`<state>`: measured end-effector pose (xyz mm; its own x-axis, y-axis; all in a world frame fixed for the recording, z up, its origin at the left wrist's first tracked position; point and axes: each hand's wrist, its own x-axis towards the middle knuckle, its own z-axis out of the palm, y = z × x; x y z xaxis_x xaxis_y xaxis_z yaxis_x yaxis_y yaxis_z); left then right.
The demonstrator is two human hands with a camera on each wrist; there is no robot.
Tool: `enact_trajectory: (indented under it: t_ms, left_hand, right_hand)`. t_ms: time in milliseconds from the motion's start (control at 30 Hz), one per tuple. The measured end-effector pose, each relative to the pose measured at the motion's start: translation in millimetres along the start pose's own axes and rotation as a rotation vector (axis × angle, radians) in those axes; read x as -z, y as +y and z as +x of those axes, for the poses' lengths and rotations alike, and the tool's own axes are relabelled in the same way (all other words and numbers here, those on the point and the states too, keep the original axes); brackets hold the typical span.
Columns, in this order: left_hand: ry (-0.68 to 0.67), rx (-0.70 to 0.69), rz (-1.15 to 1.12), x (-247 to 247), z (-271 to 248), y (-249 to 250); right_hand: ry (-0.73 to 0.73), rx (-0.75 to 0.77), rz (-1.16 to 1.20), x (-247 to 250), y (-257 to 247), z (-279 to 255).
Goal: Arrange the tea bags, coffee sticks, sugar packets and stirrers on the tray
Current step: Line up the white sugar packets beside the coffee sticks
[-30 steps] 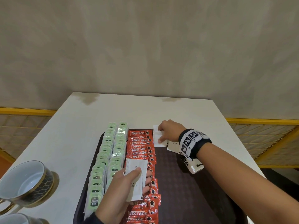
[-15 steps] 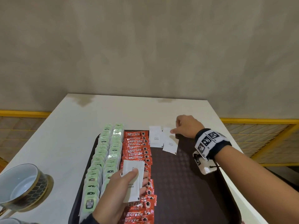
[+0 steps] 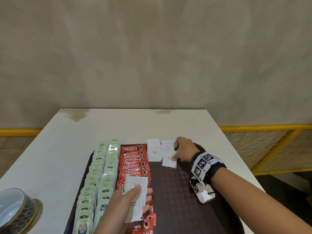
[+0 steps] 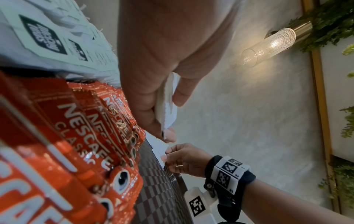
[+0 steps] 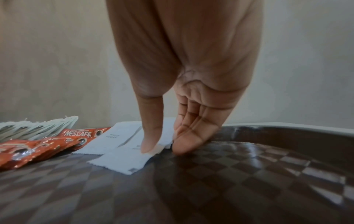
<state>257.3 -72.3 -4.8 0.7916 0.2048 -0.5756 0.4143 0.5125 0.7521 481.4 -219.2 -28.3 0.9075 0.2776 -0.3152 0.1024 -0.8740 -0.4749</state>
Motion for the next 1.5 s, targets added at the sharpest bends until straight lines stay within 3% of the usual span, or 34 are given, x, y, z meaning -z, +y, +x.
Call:
enact_trajectory:
  t_ms: [200, 633, 933, 1267, 1500]
  left_hand:
    - [0.02, -0.047, 0.132, -9, -17, 16]
    - [0.036, -0.052, 0.031, -9, -15, 18]
    - [0.082, -0.023, 0.051, -5, -10, 14]
    - [0.014, 0.008, -0.044, 4, 4, 9]
    - [-0.124, 0.014, -0.181, 7, 12, 10]
  right_hand:
    - [0.058, 0.036, -0.059, -4, 4, 1]
    - [-0.021, -0.079, 0.036, -4, -6, -10]
    - [0.068, -0.001, -0.009, -6, -9, -5]
    - [0.099, -0.001, -0.026, -7, -14, 4]
    - [0.084, 0.035, -0.014, -3, -15, 0]
